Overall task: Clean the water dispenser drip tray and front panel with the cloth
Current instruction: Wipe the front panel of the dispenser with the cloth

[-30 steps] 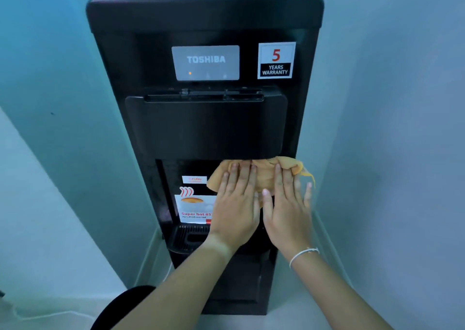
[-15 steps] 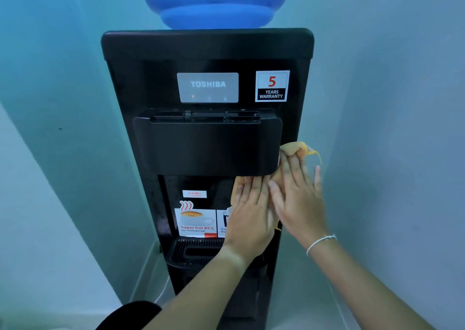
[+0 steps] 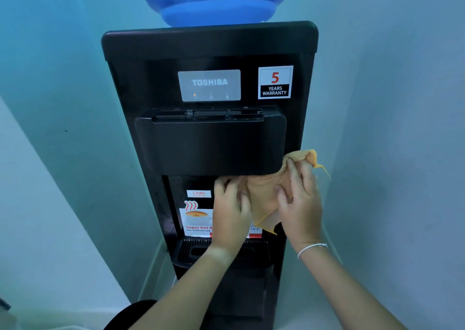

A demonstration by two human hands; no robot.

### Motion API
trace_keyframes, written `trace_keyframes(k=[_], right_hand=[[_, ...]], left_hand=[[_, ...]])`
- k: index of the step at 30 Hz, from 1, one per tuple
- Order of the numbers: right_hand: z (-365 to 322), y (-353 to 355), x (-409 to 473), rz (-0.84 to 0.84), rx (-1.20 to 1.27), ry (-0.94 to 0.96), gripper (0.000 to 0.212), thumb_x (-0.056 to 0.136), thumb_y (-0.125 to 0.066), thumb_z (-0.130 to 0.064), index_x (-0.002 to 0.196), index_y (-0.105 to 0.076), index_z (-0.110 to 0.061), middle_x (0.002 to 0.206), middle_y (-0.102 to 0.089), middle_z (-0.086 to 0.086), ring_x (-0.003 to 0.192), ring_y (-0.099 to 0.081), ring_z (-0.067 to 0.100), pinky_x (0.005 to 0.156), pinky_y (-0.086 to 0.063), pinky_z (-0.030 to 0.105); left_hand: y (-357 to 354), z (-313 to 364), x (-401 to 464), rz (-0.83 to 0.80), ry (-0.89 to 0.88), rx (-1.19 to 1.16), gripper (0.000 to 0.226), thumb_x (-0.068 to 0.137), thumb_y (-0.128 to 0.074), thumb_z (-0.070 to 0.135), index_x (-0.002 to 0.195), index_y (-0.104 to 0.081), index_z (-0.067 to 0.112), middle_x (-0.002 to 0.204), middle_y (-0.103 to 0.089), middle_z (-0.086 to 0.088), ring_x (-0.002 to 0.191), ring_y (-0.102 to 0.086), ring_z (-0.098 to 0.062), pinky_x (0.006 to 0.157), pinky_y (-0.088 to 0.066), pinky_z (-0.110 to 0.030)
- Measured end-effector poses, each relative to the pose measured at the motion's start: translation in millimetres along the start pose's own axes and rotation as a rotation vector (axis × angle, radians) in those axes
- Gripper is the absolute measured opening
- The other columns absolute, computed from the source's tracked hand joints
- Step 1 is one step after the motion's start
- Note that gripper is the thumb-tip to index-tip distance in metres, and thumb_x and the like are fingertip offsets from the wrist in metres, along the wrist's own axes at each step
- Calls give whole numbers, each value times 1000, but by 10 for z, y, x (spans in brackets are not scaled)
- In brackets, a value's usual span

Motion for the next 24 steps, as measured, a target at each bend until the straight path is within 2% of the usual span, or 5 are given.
trace_keyframes(k=[5,11,15,18,24], right_hand=[[-44,26,74,-30,82,-134,58,80,-60,-24,135,-46,-17,149,-33,1,124,-45,28,101,-42,38],[-66,188,226,108,326,-283,41,87,-48,5,118,-64,-17,126,-57,-9,106,-45,-17,87,-27,-5],[-9,351,262,249,654,-598,32,91,-49,-1,104,-69,-23,106,-66,-8,86,-59,-17,80,-41,1],[-143,363,349,212,836,-709,41,91,-49,-5,85,-71,-39,103,-69,-10,96,-63,-2,89,-46,16],[-574,442,635,64,916,-671,36,90,-47,-2,97,-71,-29,101,-67,-17,97,-61,-4,95,-45,18]], left_hand=[[-30,-63,28,-61,285,-274,29,91,-45,2,107,-61,20,116,-57,1,104,-56,-7,90,-47,-17],[199,-150,13,145,588,-697,31,93,-33,-5,102,-55,15,114,-59,-8,107,-58,-24,86,-53,-31],[682,-307,82,413,646,-819,22,97,-34,8,106,-54,11,109,-58,-10,96,-59,-23,70,-56,-29],[990,-278,165,512,583,-837,25,98,-33,24,89,-56,19,96,-59,-1,96,-58,-20,89,-51,-32],[1335,-142,270,510,515,-740,39,98,-32,30,130,-49,16,124,-54,-1,108,-55,-22,94,-44,-33]])
Point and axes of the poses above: each hand's wrist, its own x-axis towards the middle knuckle, its own y-axis out of the back of the hand, z = x × y, the point moved 6 cm from there along x, towards the middle knuckle
